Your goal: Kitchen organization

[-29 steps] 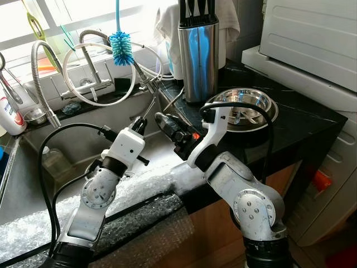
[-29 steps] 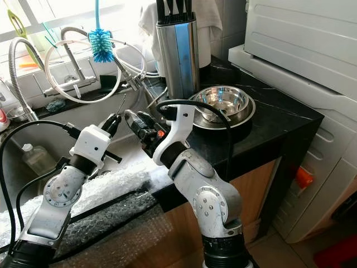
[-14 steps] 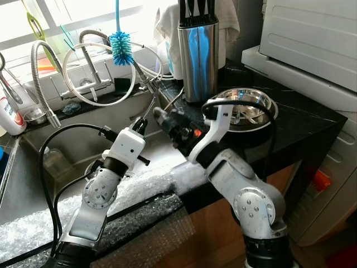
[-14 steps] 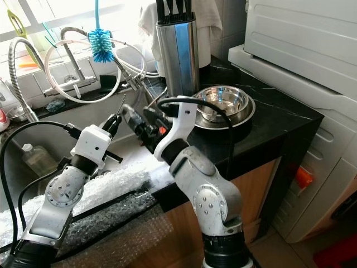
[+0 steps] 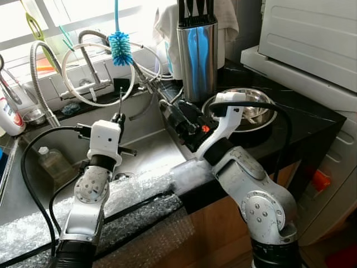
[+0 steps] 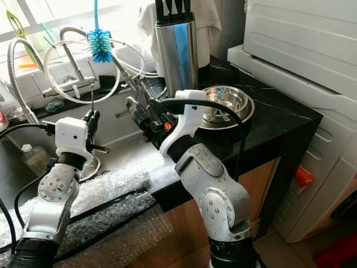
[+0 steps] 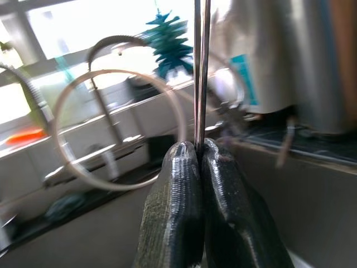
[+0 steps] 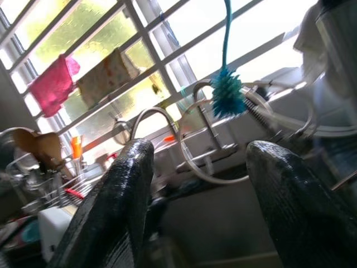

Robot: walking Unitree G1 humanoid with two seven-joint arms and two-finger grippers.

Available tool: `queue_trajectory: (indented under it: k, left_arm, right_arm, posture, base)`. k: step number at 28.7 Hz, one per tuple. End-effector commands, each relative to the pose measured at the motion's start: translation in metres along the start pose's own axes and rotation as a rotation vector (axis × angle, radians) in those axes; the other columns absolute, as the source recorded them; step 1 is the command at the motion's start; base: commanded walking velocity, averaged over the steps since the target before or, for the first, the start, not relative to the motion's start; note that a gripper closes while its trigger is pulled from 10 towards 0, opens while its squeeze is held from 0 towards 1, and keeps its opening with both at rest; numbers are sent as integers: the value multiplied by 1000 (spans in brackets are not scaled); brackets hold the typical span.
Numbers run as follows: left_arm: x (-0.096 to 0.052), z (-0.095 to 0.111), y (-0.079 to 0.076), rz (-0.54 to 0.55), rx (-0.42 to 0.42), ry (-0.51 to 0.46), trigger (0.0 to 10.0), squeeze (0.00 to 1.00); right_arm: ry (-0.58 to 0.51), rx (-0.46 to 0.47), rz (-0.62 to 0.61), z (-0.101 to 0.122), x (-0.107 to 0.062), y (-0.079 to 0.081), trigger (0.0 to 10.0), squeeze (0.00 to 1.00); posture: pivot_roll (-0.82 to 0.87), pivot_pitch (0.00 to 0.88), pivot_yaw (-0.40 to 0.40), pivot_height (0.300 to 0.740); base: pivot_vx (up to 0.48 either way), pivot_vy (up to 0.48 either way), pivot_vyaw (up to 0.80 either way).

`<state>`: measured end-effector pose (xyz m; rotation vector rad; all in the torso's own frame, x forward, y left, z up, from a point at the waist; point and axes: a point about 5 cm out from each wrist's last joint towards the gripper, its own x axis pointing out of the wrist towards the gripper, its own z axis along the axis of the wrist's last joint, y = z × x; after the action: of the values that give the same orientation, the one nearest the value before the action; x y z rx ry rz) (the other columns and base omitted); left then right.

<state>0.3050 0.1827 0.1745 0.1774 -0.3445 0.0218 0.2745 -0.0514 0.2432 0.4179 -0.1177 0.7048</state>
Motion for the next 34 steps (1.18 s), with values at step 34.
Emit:
queue_trajectory:
  k: [34]
  left_arm:
    - [-18,-56,93,283,-252,283,10000,0]
  right_arm:
    - [37,-582,-336,-55,-84,-33,10000,0]
  posture:
    - [-170,0,173,740]
  base:
    - [0,0,0]
